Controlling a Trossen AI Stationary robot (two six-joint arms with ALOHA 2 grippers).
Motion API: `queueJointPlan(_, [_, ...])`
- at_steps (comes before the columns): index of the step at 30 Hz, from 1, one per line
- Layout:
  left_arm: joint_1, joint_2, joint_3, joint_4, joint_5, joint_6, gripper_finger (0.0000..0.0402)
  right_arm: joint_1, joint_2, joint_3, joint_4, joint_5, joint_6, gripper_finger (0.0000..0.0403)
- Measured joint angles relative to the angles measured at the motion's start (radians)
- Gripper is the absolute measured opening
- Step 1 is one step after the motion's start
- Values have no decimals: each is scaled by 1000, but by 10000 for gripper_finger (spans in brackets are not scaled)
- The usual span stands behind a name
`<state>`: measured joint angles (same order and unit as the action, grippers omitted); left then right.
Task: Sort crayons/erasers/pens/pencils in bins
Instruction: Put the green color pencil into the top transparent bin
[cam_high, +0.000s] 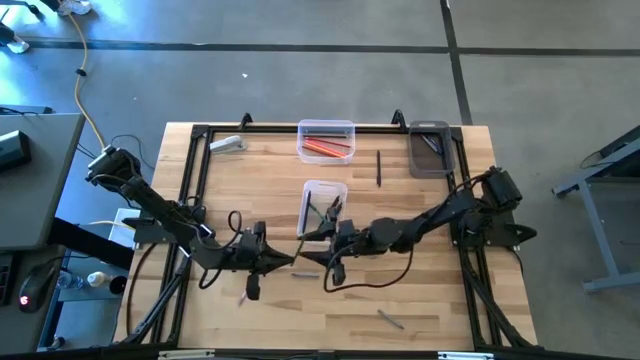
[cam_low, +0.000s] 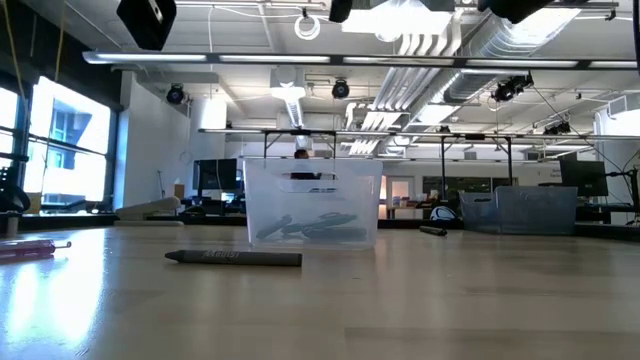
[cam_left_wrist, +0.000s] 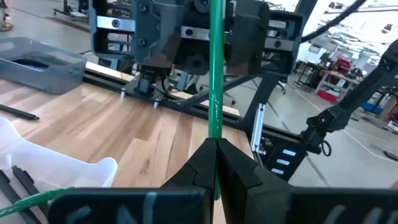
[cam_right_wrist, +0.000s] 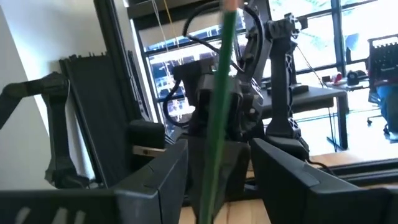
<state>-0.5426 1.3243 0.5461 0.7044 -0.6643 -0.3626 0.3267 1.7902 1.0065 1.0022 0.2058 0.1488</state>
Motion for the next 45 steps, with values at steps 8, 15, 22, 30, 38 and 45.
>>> queueJointPlan(8, [6, 0, 0, 4, 0, 10, 1, 0, 0, 14, 4, -20, -16, 150])
queueJointPlan(15, [3, 0, 0, 2, -1, 44, 1, 0, -4, 14, -62, -25, -59, 14])
queueJointPlan(22, [-50, 0, -1, -146, -1, 41, 0, 3, -113, 14, -468, -43, -62, 20])
queueJointPlan(30, [-102, 56, -1, -282, 18, -28, 0, 54, -162, 14, -963, -48, -50, 7])
queueJointPlan(38, [-128, 181, -2, -238, 51, -30, 0, 142, -154, 14, -1296, -92, -43, 49])
queueJointPlan(45, [-129, 238, -1, -183, 63, -27, 0, 213, -154, 13, -1494, -114, -44, 117])
